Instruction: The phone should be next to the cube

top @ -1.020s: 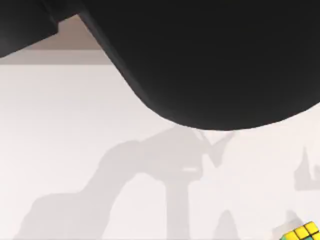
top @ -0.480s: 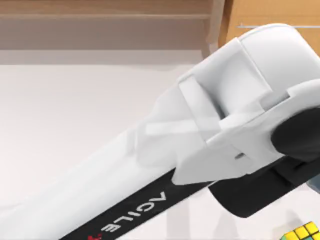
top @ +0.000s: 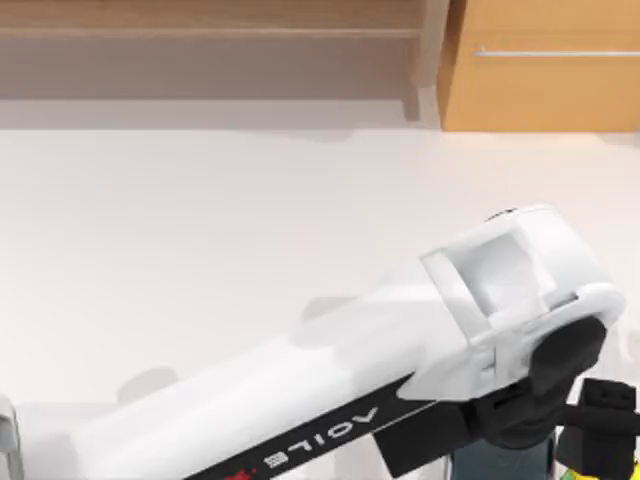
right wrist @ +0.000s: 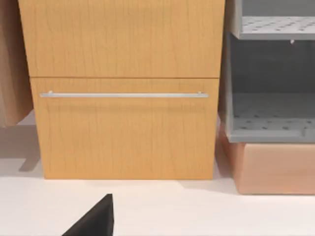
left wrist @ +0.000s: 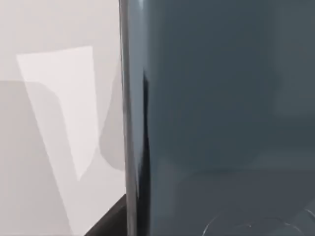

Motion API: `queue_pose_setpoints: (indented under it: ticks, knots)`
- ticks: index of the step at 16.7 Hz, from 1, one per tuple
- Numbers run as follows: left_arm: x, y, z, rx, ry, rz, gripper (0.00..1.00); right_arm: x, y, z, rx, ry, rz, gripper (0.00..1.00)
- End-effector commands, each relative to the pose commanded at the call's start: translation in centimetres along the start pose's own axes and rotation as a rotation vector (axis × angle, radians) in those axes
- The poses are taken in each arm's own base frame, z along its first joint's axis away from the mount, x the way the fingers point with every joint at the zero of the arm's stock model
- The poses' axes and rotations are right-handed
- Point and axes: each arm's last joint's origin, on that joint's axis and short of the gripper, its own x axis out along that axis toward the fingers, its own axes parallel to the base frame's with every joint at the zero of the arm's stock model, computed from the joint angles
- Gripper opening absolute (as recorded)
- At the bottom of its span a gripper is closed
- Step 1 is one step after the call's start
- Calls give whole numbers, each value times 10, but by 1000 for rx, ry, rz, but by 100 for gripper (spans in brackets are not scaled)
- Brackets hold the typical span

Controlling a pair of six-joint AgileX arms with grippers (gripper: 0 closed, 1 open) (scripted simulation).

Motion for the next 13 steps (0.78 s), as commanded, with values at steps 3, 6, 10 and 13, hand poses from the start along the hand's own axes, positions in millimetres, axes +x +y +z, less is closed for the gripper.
queue_pose_setpoints:
  ticks: [3, 6, 10, 13]
  knots:
    - [21, 13, -5, -126, 74, 98, 0, 0, 0, 0, 0, 0, 0, 100]
    - [31, 19, -8, -188, 107, 149, 0, 0, 0, 0, 0, 0, 0, 100]
    - [31, 19, -8, -188, 107, 149, 0, 0, 0, 0, 0, 0, 0, 100]
    - [29, 18, -9, -180, 104, 144, 0, 0, 0, 0, 0, 0, 0, 100]
